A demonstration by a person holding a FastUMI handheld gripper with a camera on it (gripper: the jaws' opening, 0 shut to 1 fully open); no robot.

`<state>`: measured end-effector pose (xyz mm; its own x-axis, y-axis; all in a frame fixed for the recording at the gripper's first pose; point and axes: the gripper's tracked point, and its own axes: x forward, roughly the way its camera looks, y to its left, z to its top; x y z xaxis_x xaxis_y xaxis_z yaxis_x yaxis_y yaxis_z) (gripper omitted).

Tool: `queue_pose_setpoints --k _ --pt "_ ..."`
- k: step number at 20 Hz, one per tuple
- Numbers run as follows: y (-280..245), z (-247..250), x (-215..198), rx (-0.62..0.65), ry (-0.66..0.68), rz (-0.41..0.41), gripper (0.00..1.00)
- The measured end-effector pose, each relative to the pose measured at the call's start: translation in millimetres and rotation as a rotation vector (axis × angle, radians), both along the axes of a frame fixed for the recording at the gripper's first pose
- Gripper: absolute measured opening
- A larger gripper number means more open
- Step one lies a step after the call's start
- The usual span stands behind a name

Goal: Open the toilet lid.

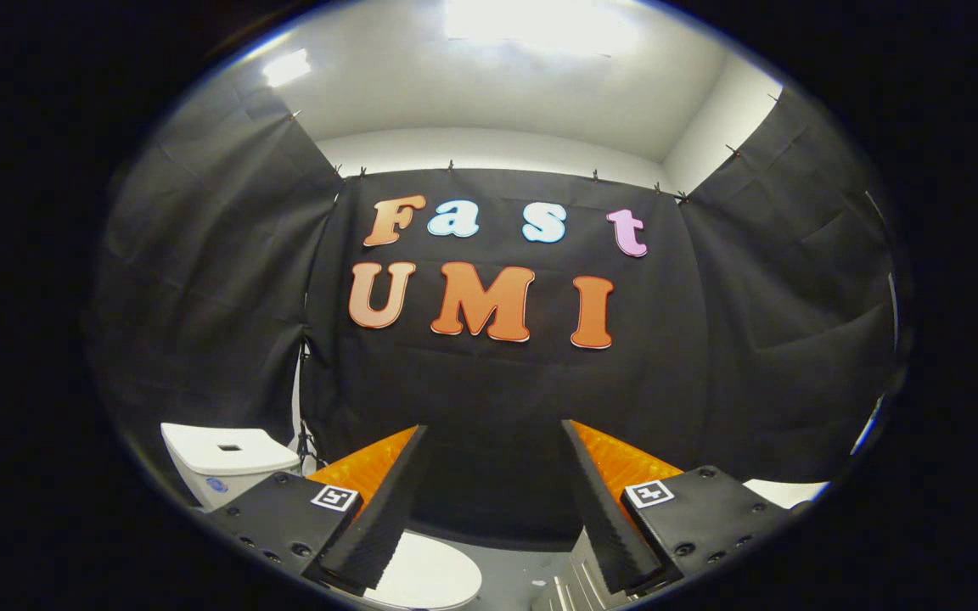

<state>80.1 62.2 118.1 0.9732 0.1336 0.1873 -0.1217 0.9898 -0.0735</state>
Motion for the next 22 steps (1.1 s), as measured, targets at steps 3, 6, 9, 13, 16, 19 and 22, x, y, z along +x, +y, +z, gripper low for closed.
queue_pose_setpoints --k 3,6,9,13,16,19,22 --pt "2 -11 -9 0.026 -0.024 -0.021 0.98" --pt "4 -76 -24 0.097 0.065 -0.046 0.98" --pt "0 -158 -38 0.132 0.188 -0.072 0.98" --pt "-27 -263 -63 0.172 0.335 -0.132 0.99" --pt "-41 -280 -61 0.283 0.36 -0.126 0.98" --pt "-45 -321 -55 0.289 0.437 -0.136 0.98" --pt "-31 -354 -53 0.373 0.547 -0.07 0.99"
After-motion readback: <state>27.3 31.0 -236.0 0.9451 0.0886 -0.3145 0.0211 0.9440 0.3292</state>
